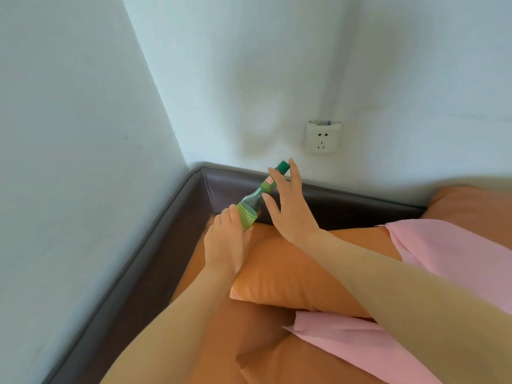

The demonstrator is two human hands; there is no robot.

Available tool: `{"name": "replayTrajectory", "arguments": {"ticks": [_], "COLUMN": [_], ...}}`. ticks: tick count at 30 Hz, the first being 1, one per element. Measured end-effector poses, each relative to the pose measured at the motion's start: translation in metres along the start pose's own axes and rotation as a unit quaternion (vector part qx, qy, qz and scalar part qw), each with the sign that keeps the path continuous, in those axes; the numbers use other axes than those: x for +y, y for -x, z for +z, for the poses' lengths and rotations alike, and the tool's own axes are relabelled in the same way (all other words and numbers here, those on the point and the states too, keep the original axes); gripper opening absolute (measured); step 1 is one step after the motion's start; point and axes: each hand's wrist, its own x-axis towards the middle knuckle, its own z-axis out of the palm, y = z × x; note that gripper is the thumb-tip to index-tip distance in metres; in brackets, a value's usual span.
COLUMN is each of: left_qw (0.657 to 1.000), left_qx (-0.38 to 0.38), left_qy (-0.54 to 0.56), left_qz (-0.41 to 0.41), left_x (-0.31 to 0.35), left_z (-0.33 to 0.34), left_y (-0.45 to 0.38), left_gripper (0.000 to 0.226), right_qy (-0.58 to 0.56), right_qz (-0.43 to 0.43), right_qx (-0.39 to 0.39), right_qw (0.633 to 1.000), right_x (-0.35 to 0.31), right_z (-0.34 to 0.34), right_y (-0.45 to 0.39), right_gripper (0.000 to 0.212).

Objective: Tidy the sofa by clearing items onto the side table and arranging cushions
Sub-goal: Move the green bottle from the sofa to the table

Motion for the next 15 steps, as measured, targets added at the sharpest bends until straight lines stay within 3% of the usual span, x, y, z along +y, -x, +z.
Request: {"name": "replayTrajectory", "arguments": {"ticks": [4,11,15], "left_qw": [1.000,0.977,0.965], "left_qx": [0.009,-0.088,-0.100], "left_qy": [0.018,0.094,0.139], "left_qz": [-0.014,-0.170,-0.199], "left_x": [0.033,0.092,0.117], "left_z": [-0.039,-0.096,-0.121], "left_y": [0.044,0.111,0.127], "left_gripper": [0.055,0.047,0.055], "right_qy": [-0.036,-0.073,-0.025], "right_qz": [-0.052,-0.150,-0.243], "right_qx": [0.031,0.053,0.043], "right_qw": [0.997,0.984,0.969], "right_x": [-0.023,-0.043,-0.059], "right_z": [-0.040,-0.084,-0.094], "right_y": [0.038,0.117,0.155], "right_gripper": [0.039,0.017,0.025]}}
